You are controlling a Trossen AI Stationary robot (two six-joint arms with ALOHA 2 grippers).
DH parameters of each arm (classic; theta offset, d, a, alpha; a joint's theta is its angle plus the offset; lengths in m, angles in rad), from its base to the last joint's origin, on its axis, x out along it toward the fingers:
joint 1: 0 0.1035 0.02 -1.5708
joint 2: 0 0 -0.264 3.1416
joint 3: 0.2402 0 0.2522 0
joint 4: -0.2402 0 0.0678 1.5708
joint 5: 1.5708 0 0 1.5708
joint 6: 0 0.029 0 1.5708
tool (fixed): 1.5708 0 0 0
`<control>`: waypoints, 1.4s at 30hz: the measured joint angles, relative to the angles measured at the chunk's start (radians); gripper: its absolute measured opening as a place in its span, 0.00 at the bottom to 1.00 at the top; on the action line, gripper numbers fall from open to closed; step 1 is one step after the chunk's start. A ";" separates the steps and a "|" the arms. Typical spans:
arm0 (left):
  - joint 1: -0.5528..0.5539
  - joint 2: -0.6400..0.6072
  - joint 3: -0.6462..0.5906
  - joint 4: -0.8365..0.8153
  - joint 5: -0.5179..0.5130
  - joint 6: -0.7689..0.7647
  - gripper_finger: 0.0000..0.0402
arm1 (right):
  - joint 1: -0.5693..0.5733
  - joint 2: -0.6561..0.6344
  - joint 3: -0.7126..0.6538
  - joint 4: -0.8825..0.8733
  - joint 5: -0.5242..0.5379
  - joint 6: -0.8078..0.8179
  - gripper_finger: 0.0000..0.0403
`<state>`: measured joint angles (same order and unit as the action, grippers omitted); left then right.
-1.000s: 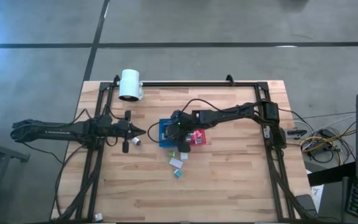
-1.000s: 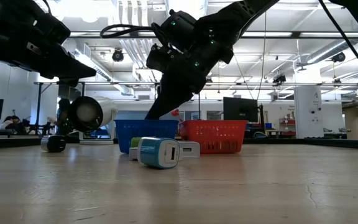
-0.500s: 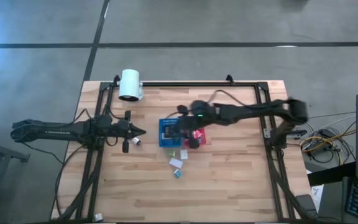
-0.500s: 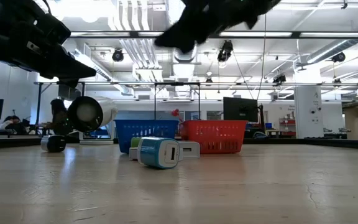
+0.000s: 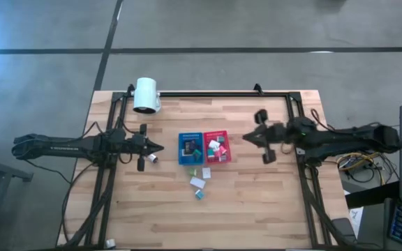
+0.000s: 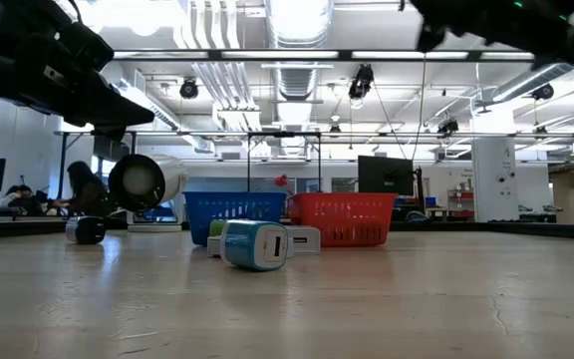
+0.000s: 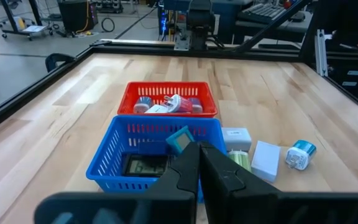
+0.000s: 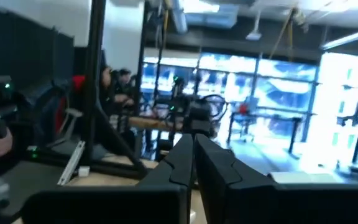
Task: Pick & Place Office items
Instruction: Put the white black charger adapter into the red bin
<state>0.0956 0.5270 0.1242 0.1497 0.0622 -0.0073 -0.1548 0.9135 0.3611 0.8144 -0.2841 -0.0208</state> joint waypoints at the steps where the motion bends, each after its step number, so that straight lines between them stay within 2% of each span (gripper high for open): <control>1: 0.000 0.000 0.000 0.000 0.000 0.003 0.04 | 0.000 -0.036 -0.042 0.025 0.010 0.001 0.03; 5: 0.000 0.000 0.000 0.001 -0.004 0.010 0.04 | -0.001 -0.169 -0.168 0.044 0.073 0.003 0.02; 11: 0.000 0.000 0.000 0.015 -0.031 0.011 0.04 | -0.040 -0.352 -0.292 0.043 0.079 0.030 0.02; 14: 0.000 0.000 0.000 0.014 -0.071 0.022 0.04 | -0.079 -0.430 -0.324 0.012 0.078 0.065 0.02; 18: -0.001 0.001 0.007 -0.008 -0.066 0.075 0.03 | -0.119 -0.508 -0.331 -0.105 0.070 0.074 0.02; 22: -0.001 0.022 0.107 -0.163 -0.082 0.066 0.01 | -0.125 -0.536 -0.332 -0.147 0.070 0.074 0.02; 27: -0.001 0.171 0.337 -0.458 -0.115 0.108 0.01 | -0.125 -0.538 -0.332 -0.147 0.069 0.073 0.02; 34: -0.001 0.487 0.697 -0.950 -0.115 0.240 0.04 | -0.125 -0.538 -0.332 -0.159 0.066 0.090 0.02; 38: -0.001 0.657 0.841 -1.095 -0.115 0.324 0.09 | -0.125 -0.537 -0.332 -0.179 0.066 0.092 0.02; 42: 0.006 0.771 0.886 -1.178 -0.115 0.420 0.19 | -0.125 -0.537 -0.332 -0.185 0.066 0.093 0.02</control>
<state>0.1012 1.2981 1.0100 -1.0283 -0.0531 0.4125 -0.2798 0.3767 0.0296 0.6294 -0.2176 0.0719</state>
